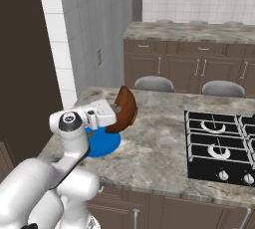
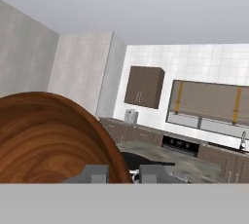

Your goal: Place the chicken drumstick on the plate and place the cucumber on the same plate.

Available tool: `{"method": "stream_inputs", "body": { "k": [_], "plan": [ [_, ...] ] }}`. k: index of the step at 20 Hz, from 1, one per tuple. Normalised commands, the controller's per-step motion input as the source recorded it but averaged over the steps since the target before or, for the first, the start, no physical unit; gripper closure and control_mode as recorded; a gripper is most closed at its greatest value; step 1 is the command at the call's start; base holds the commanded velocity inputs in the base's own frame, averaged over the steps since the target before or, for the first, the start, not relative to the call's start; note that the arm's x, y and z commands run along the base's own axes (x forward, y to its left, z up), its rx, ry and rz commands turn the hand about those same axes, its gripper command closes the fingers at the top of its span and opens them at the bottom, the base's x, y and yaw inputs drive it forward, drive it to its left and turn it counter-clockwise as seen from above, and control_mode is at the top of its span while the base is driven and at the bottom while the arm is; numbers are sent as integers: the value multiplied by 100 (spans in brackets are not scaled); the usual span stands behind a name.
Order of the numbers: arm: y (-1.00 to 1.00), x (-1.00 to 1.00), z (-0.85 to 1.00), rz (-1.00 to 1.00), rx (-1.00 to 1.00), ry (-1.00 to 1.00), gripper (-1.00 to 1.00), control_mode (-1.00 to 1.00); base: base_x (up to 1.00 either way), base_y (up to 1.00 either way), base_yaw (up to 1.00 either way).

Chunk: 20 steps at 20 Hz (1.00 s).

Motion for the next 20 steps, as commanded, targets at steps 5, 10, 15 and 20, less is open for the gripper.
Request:
{"method": "stream_inputs", "body": {
  "k": [5, 10, 15, 20],
  "plan": [
    [21, -13, -9, 0, -9, 0, 100, -100, 0, 0, 0],
    [12, -16, -18, 0, -7, 0, 100, -100, 0, 0, 0],
    [6, -15, -27, 0, -7, 0, 100, -100, 0, 0, 0],
    [0, -8, -36, 0, -7, 1, 100, -100, 0, 0, 0]
  ]
}}
